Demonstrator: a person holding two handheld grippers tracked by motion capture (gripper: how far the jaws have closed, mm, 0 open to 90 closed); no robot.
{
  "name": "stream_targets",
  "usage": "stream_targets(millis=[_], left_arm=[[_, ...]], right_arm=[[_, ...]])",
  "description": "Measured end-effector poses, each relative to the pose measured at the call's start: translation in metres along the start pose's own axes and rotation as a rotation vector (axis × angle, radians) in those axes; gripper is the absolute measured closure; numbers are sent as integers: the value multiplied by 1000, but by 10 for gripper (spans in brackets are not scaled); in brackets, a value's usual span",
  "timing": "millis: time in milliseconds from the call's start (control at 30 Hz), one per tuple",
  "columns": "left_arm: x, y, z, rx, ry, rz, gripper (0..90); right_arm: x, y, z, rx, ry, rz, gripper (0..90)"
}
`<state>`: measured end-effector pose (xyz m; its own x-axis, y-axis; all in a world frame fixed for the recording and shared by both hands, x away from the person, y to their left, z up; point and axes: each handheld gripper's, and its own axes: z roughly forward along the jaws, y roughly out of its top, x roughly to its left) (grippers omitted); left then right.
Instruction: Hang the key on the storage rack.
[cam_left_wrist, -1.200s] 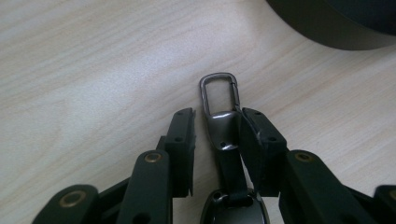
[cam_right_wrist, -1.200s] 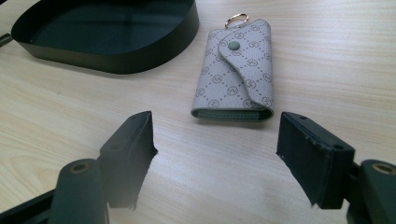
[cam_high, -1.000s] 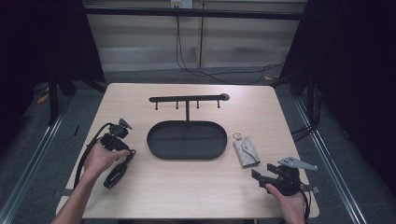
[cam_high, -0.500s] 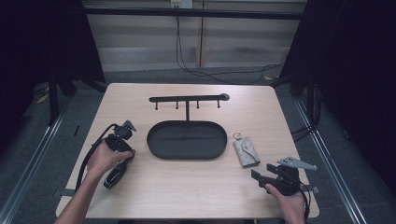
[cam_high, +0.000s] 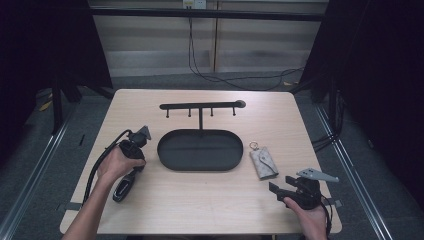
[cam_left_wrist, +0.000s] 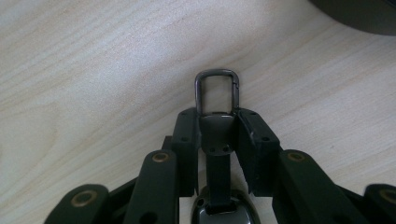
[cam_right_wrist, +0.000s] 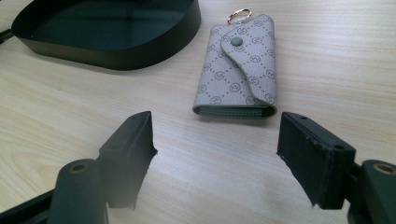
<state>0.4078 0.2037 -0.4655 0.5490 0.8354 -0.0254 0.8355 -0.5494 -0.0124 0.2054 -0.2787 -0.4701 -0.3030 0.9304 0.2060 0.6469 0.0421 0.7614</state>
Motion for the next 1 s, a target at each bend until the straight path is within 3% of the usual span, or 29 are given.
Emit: stream_targets(millis=[167, 267, 333, 400, 467, 667, 933, 1000], left_arm=[[2, 1, 0, 1, -6, -12, 709], [5, 1, 0, 1, -37, -34, 710], [6, 1, 0, 1, -41, -30, 710], [11, -1, 0, -6, -83, -26, 710], [13, -3, -1, -14, -93, -30, 710], [18, -11, -15, -54, -112, -50, 710], [17, -16, -32, -97, -117, -22, 710], [16, -19, -37, -116, -129, -32, 710]], right_arm=[[-1, 0, 0, 2, 2, 6, 269], [-1, 0, 0, 5, 0, 5, 269], [-1, 0, 1, 4, 1, 5, 269], [-1, 0, 0, 4, -1, 7, 269], [-1, 0, 0, 3, -2, 6, 269], [-1, 0, 1, 4, -2, 11, 269], [-1, 0, 1, 5, -1, 15, 269], [-1, 1, 1, 5, 0, 15, 269]])
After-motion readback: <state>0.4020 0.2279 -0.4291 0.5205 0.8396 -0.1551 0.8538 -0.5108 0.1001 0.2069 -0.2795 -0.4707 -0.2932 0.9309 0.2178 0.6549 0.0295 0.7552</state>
